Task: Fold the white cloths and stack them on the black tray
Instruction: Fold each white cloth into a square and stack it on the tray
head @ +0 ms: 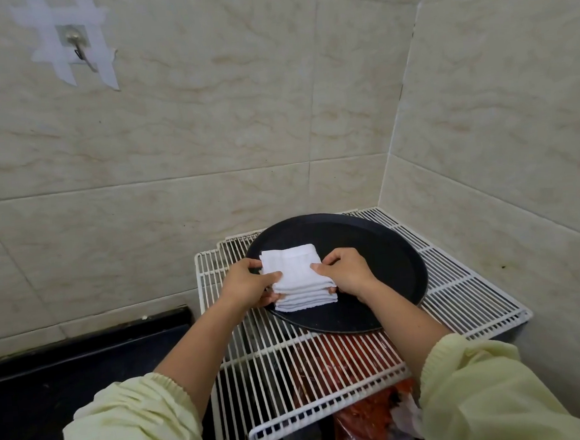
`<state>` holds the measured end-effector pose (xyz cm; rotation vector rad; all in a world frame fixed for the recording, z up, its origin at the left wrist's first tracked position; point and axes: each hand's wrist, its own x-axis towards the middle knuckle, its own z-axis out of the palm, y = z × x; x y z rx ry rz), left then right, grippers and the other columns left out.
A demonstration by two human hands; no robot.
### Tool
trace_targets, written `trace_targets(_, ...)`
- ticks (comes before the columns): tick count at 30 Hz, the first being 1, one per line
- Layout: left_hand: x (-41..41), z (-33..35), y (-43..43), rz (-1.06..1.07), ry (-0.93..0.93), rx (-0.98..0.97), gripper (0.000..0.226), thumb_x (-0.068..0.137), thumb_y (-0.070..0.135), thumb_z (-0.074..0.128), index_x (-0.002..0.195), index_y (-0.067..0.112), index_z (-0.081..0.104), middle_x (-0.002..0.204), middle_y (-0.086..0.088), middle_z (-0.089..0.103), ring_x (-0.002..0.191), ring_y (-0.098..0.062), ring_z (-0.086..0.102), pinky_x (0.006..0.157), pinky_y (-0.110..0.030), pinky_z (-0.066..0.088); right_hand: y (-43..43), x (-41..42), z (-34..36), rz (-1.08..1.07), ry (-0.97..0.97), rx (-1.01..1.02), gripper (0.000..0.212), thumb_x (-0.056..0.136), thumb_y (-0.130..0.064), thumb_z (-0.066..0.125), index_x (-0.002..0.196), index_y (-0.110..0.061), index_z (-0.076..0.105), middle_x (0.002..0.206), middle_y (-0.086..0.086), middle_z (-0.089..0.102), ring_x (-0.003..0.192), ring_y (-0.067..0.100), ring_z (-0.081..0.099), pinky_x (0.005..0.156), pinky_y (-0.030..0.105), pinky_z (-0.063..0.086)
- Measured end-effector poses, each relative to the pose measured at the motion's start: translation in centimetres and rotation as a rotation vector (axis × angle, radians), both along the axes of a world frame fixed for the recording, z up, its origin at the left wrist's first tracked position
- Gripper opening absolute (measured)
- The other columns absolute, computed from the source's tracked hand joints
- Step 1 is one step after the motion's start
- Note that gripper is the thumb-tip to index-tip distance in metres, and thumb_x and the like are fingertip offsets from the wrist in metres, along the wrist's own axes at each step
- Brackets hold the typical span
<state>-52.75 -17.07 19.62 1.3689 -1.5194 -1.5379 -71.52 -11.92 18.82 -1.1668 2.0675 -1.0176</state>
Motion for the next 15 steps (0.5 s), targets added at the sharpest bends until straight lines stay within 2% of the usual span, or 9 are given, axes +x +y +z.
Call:
trace_targets(1, -0.1, -0.1, 0.1, 0.009, -0.025, -0.028, 0.048, 0.084, 0.013, 0.073, 0.124, 0.008, 0.049, 0.079, -0.012, 0.064, 0.045, -0.015, 0.063, 0.046, -0.023, 0.054, 0.0, 0.0, 0.0, 0.005, 0.051, 0.004, 0.017, 0.088, -0.027, 0.068, 0.095, -0.013, 0.063, 0.096, 0.005, 0.065, 0.082, 0.014, 0.060, 0.074, 0.028, 0.050)
trace_targets(3, -0.1, -0.3, 0.1, 0.028, -0.101, -0.112, 0.050, 0.083, 0.019, 0.074, 0.124, 0.009, 0.048, 0.082, -0.011, 0.065, 0.053, -0.016, 0.063, 0.048, -0.025, 0.054, 0.2, -0.1, -0.1, 0.008, 0.151, 0.014, 0.020, 0.088, -0.031, 0.068, 0.096, -0.014, 0.062, 0.095, 0.003, 0.064, 0.086, 0.014, 0.060, 0.080, 0.030, 0.051)
trace_targets(6, -0.1, -0.5, 0.0, 0.040, -0.195, -0.229, 0.053, 0.082, 0.027, 0.074, 0.124, 0.012, 0.046, 0.095, -0.012, 0.066, 0.071, -0.021, 0.067, 0.057, -0.031, 0.057, 0.5, 0.2, 0.3, -0.022, 0.262, -0.015, 0.022, 0.087, -0.033, 0.068, 0.098, -0.016, 0.059, 0.095, 0.003, 0.062, 0.084, 0.014, 0.059, 0.073, 0.029, 0.050)
trace_targets(8, 0.3, -0.2, 0.0, 0.053, -0.238, -0.298, 0.051, 0.083, 0.032, 0.072, 0.123, 0.013, 0.047, 0.095, -0.008, 0.066, 0.080, -0.024, 0.068, 0.069, -0.039, 0.059, 0.6, 0.7, 0.9, -0.038, 0.349, -0.070, 0.022, 0.087, -0.033, 0.068, 0.099, -0.017, 0.059, 0.099, 0.002, 0.059, 0.083, 0.013, 0.057, 0.068, 0.025, 0.044)
trace_targets(10, 1.0, 0.4, -0.1, 0.084, -0.263, -0.376, 0.047, 0.086, 0.034, 0.069, 0.123, 0.012, 0.050, 0.091, -0.003, 0.064, 0.083, -0.023, 0.066, 0.073, -0.040, 0.057, 0.5, 1.7, 1.7, -0.011, 0.408, -0.135, 0.020, 0.089, -0.031, 0.067, 0.101, -0.018, 0.058, 0.103, -0.001, 0.055, 0.087, 0.012, 0.057, 0.070, 0.023, 0.043)
trace_targets(12, 2.0, 0.9, -0.2, 0.124, -0.293, -0.462, 0.044, 0.088, 0.032, 0.065, 0.126, 0.012, 0.051, 0.102, -0.003, 0.063, 0.091, -0.024, 0.064, 0.076, -0.038, 0.054, 0.2, 2.9, 2.4, 0.064, 0.433, -0.174, 0.022, 0.090, -0.031, 0.066, 0.107, -0.018, 0.059, 0.109, -0.003, 0.054, 0.094, 0.012, 0.057, 0.076, 0.023, 0.045)
trace_targets(15, 4.8, 0.9, 0.2, 0.160, -0.350, -0.580, 0.039, 0.091, 0.025, 0.061, 0.128, 0.013, 0.053, 0.124, -0.009, 0.059, 0.108, -0.023, 0.059, 0.090, -0.036, 0.049, -0.6, 5.9, 2.7, 0.209, 0.463, -0.188, 0.025, 0.091, -0.031, 0.062, 0.112, -0.017, 0.059, 0.115, -0.001, 0.055, 0.100, 0.015, 0.057, 0.085, 0.030, 0.049)
